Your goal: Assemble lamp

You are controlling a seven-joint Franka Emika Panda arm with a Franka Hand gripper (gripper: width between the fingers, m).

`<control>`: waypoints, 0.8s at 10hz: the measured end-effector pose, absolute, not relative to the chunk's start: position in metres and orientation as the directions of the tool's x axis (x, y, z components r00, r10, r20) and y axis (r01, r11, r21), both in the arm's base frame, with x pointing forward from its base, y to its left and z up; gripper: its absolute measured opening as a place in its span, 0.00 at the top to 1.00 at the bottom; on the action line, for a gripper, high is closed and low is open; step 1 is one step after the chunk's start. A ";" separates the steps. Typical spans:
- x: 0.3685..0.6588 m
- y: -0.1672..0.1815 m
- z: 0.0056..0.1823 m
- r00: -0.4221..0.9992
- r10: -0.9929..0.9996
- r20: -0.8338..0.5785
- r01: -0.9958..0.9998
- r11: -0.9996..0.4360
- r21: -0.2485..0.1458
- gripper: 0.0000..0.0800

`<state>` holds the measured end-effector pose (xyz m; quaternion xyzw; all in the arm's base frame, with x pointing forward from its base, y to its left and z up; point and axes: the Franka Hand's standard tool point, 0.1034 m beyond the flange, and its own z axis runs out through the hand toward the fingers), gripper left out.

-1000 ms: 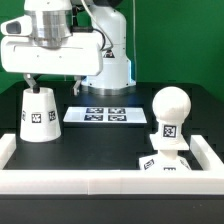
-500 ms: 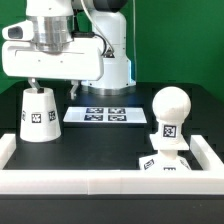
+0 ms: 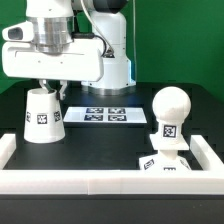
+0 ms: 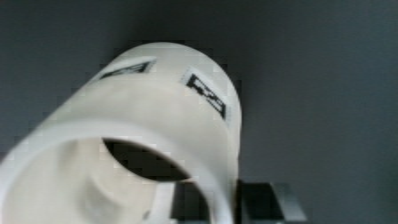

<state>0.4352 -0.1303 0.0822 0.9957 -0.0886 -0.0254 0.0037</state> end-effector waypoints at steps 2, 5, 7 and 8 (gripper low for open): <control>0.435 -0.130 0.082 0.983 -0.177 -0.050 -0.176 -0.984 0.012 0.95; 0.435 -0.130 0.082 0.983 -0.176 -0.050 -0.176 -0.984 0.012 0.95; 0.445 -0.109 0.092 0.984 -0.171 -0.054 -0.172 -0.985 -0.002 0.94; 0.453 -0.092 0.101 0.979 -0.194 -0.065 -0.195 -0.981 -0.013 0.94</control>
Offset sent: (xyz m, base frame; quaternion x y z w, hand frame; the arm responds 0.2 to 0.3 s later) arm 0.0000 0.0000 0.0000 0.0000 0.0000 0.0000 1.0000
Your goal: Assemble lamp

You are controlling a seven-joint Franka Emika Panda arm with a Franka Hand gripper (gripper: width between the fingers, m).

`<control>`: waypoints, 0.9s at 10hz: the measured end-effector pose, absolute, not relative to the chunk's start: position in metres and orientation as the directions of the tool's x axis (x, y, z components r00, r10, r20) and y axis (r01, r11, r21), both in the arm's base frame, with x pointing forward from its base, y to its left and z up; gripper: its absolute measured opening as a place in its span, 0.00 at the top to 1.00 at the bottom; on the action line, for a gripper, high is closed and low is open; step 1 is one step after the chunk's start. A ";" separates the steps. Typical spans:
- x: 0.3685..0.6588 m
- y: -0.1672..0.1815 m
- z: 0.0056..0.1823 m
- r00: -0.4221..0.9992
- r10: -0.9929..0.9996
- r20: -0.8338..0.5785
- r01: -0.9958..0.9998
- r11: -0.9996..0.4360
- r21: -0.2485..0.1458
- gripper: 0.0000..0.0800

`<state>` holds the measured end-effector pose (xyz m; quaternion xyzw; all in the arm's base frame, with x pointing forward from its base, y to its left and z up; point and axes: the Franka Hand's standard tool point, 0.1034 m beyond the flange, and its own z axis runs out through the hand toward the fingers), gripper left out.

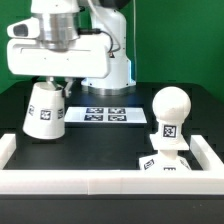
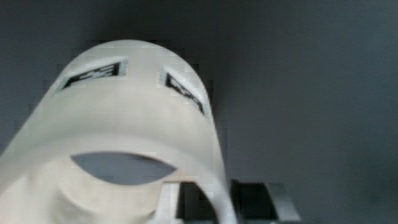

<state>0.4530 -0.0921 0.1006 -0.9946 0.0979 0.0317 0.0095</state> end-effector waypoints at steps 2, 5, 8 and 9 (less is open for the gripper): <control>0.475 -0.063 0.121 0.973 -0.221 -0.067 -0.223 -0.974 -0.039 0.94; 0.510 -0.025 0.152 0.949 -0.308 -0.071 -0.311 -0.949 -0.045 0.94; 0.545 -0.018 0.185 0.920 -0.389 -0.057 -0.393 -0.914 -0.104 0.94; 0.543 -0.018 0.183 0.921 -0.386 -0.059 -0.390 -0.915 -0.102 0.94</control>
Offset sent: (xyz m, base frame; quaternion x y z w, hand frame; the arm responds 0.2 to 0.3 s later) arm 0.0402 0.0422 0.0362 -0.0066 -0.0069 0.0603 0.9981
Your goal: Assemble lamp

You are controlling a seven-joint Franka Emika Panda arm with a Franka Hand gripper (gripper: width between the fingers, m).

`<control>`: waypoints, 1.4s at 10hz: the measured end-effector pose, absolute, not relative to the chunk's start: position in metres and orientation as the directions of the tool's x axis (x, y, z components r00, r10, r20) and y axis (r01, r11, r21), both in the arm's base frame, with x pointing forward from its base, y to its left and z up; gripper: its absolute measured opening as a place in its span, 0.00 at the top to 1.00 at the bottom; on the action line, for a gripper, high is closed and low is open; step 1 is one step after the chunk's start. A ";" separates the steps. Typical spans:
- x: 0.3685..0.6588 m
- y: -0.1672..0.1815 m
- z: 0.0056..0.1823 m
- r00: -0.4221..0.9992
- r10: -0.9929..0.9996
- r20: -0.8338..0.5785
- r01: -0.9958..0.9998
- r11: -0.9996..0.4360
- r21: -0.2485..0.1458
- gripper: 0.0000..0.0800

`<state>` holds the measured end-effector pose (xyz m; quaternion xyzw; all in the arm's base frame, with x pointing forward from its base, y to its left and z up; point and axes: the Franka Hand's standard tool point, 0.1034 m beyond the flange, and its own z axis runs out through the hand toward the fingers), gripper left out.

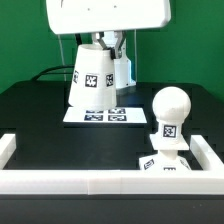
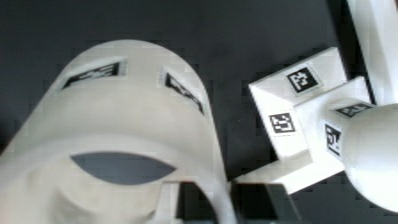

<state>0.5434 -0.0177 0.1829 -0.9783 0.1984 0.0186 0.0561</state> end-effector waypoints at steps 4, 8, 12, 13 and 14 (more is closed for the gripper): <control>0.544 -0.014 0.184 0.919 -0.388 -0.064 -0.393 -0.914 -0.105 0.94; 0.573 0.026 0.224 0.905 -0.421 -0.070 -0.426 -0.895 -0.129 0.94; 0.593 0.069 0.248 0.883 -0.463 -0.076 -0.469 -0.873 -0.135 0.94; 0.599 0.079 0.251 0.883 -0.463 -0.073 -0.469 -0.872 -0.138 0.94; 0.603 0.087 0.249 0.885 -0.460 -0.070 -0.466 -0.874 -0.136 0.94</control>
Offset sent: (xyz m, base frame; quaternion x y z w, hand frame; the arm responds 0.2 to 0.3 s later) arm 0.0000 0.0000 0.0000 0.0000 0.0000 0.0000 1.0000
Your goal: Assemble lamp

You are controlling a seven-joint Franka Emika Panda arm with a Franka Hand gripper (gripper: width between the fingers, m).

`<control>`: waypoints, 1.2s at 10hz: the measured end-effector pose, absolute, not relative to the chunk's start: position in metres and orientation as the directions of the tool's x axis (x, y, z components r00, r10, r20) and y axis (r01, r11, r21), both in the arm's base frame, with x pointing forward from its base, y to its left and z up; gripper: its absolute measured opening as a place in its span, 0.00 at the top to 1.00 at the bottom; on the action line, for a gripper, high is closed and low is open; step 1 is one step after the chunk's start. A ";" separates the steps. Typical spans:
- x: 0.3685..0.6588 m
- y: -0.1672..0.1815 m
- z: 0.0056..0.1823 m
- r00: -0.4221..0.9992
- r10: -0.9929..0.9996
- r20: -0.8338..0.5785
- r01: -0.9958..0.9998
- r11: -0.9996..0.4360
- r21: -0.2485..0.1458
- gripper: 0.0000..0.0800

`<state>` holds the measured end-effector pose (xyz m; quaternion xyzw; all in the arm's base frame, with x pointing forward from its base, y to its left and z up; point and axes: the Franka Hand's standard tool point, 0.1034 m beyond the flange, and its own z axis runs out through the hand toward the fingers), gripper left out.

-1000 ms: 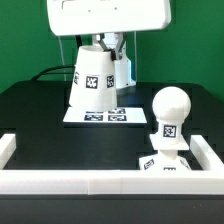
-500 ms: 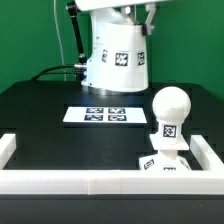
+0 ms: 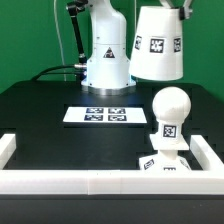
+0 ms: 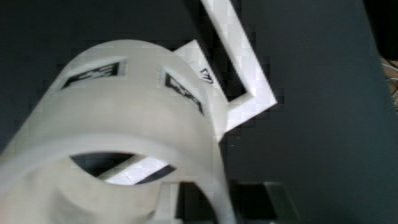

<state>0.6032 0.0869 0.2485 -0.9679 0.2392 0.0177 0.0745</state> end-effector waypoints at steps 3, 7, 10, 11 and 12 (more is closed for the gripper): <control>0.616 0.103 0.233 0.882 -0.466 -0.072 -0.472 -0.873 -0.120 0.94; 0.632 0.104 0.209 0.891 -0.450 -0.061 -0.454 -0.885 -0.104 0.94; 0.621 0.102 0.184 0.889 -0.453 -0.062 -0.457 -0.885 -0.091 0.94; 0.620 0.103 0.179 0.890 -0.451 -0.061 -0.455 -0.886 -0.088 0.94; 0.619 0.103 0.173 0.891 -0.450 -0.061 -0.454 -0.887 -0.084 0.94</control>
Offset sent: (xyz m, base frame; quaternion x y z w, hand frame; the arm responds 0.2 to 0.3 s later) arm 0.0381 0.0178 -0.0050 -0.0209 0.0161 0.0066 0.9996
